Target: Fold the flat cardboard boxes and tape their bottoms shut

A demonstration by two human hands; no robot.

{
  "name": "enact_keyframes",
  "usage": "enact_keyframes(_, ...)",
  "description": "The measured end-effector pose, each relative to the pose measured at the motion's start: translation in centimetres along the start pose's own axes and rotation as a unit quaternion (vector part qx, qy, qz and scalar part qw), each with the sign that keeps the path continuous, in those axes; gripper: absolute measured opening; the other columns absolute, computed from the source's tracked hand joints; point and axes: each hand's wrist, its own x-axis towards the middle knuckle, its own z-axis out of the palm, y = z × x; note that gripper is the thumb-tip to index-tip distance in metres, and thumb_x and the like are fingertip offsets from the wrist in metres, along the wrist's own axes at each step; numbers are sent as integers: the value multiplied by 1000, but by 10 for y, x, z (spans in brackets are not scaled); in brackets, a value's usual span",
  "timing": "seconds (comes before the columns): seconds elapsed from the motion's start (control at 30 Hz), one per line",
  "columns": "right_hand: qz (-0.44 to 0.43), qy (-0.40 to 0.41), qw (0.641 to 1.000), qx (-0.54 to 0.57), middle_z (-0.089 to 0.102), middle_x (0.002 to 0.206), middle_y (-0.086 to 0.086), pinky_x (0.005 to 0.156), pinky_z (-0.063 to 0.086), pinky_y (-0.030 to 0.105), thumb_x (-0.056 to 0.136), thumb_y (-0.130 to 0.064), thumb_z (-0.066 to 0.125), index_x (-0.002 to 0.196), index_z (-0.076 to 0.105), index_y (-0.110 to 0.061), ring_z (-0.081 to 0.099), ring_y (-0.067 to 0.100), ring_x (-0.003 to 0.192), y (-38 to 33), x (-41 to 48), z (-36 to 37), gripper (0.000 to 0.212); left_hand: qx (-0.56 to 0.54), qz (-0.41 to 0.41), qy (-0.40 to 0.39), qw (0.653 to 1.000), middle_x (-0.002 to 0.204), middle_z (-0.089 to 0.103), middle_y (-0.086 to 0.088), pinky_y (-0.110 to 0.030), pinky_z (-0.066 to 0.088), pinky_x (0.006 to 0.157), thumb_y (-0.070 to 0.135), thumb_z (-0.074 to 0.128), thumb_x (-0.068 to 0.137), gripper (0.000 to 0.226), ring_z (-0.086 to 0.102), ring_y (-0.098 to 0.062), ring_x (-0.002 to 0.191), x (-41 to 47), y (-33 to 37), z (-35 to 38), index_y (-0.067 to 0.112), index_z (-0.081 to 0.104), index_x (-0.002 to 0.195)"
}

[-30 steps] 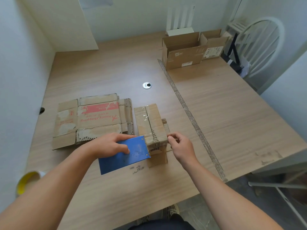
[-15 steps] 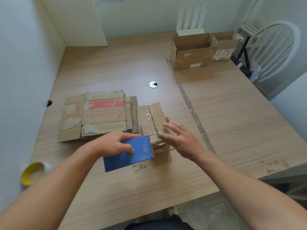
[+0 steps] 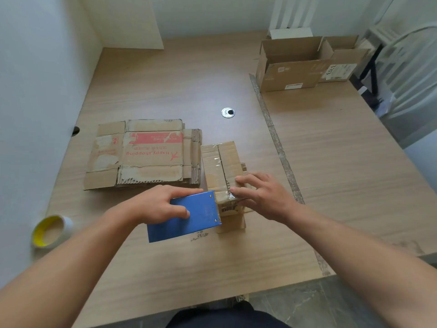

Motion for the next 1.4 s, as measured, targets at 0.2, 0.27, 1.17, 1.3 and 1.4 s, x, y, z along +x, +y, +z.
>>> enact_keyframes(0.2, 23, 40, 999, -7, 65, 119, 4, 73, 51, 40, 86, -37, 60, 116, 55, -35, 60, 29, 105, -4, -3, 4, 30, -3, 3, 8, 1000, 122, 59, 25, -33, 47, 96, 50, 57, 69, 58, 57, -2, 104, 1, -1, 1, 75, 42, 119)
enact_keyframes(0.27, 36, 41, 998, -39, 63, 122, 2, 81, 47, 41, 86, -35, 62, 115, 56, -33, 55, 29, 117, -14, -2, 3, 30, -1, 3, 16, 1000, 121, 59, 25, -31, 47, 94, 50, 56, 68, 59, 57, -2, 103, 2, -3, 3, 74, 43, 120)
enact_keyframes(1.17, 104, 12, 988, 109, 59, 136, 2, 114, 27, 30, 94, -37, 54, 127, 68, -28, 36, 29, 135, -30, 8, 23, 37, 124, -62, 108, 984, 90, 59, 15, -29, 49, 73, 56, 51, 80, 59, 54, -8, 83, -9, -35, -7, 77, 25, 129)
enact_keyframes(1.3, 114, -8, 988, 109, 58, 138, -1, 114, 29, 32, 95, -41, 52, 128, 66, -30, 35, 27, 137, -31, 8, 20, 38, 172, -83, 129, 973, 96, 58, 14, -32, 50, 76, 51, 49, 87, 60, 55, -15, 91, 4, -22, -5, 71, 22, 137)
enact_keyframes(1.4, 127, -20, 984, 121, 57, 139, -1, 113, 32, 36, 94, -43, 52, 128, 66, -30, 34, 27, 138, -33, 9, 19, 39, 206, -76, 151, 964, 97, 55, 12, -33, 46, 73, 48, 45, 90, 61, 54, -19, 95, 10, -8, -2, 68, 19, 141)
